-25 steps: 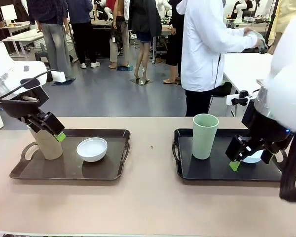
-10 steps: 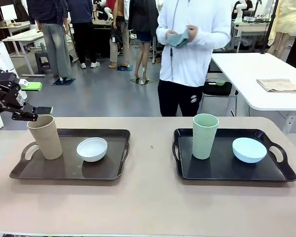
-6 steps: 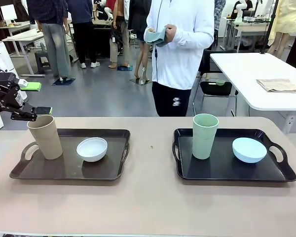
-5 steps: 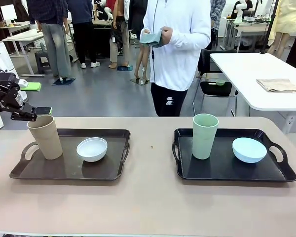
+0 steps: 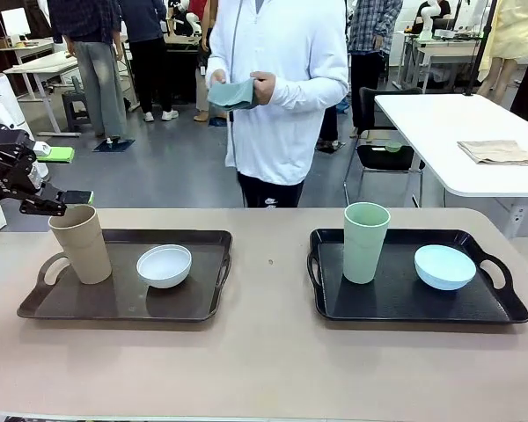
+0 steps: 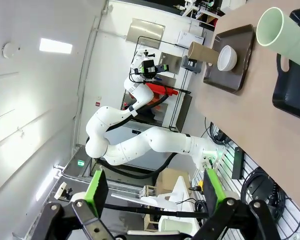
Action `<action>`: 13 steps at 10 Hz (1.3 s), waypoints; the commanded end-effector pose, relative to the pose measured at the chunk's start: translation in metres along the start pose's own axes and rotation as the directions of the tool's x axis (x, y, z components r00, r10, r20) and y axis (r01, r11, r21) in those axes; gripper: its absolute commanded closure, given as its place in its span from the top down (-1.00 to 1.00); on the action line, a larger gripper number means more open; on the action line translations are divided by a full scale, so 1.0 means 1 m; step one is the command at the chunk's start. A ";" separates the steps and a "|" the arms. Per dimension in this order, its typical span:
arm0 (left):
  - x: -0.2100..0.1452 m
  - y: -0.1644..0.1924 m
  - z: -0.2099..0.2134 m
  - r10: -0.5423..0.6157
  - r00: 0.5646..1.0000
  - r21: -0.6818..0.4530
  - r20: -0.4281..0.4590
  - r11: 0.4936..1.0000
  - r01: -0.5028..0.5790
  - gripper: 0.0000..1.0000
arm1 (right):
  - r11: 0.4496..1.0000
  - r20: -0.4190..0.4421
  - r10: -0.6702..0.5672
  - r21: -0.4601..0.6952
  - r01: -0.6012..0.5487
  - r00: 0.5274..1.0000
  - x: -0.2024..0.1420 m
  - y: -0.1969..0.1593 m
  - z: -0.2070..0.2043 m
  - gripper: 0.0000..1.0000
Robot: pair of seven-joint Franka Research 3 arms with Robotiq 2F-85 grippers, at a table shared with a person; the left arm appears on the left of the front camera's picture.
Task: Set up a tray with a mat and arrange the tableware.
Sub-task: Pick up the Picnic Bowl and Reusable plastic cup from the Handle tray in front of the human's position and hold them in the air.
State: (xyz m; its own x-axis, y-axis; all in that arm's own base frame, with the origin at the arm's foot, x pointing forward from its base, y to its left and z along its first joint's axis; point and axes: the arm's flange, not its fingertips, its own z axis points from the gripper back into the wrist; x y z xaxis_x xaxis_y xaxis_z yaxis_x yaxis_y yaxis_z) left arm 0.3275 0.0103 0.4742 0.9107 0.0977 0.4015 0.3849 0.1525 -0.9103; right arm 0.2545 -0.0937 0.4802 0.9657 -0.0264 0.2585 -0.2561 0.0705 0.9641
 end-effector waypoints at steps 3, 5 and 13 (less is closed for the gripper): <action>0.004 0.000 0.000 -0.025 1.000 -0.023 0.016 0.999 0.025 1.00 | 1.000 0.007 0.022 0.021 -0.022 1.000 0.002 0.000 -0.001 1.00; 0.004 0.000 0.000 -0.025 1.000 -0.023 0.016 0.999 0.025 1.00 | 1.000 0.007 0.022 0.021 -0.022 1.000 0.002 0.000 -0.001 1.00; 0.004 0.000 0.000 -0.025 1.000 -0.023 0.016 0.999 0.025 1.00 | 1.000 0.007 0.022 0.021 -0.022 1.000 0.002 0.000 -0.001 1.00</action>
State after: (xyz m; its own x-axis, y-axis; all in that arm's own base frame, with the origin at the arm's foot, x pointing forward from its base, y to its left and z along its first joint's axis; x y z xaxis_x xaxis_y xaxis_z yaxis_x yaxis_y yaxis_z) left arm 0.3279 0.0105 0.4741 0.9100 0.0985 0.4027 0.3862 0.1520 -0.9098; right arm 0.2548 -0.0930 0.4798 0.9654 -0.0237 0.2597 -0.2574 0.0718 0.9636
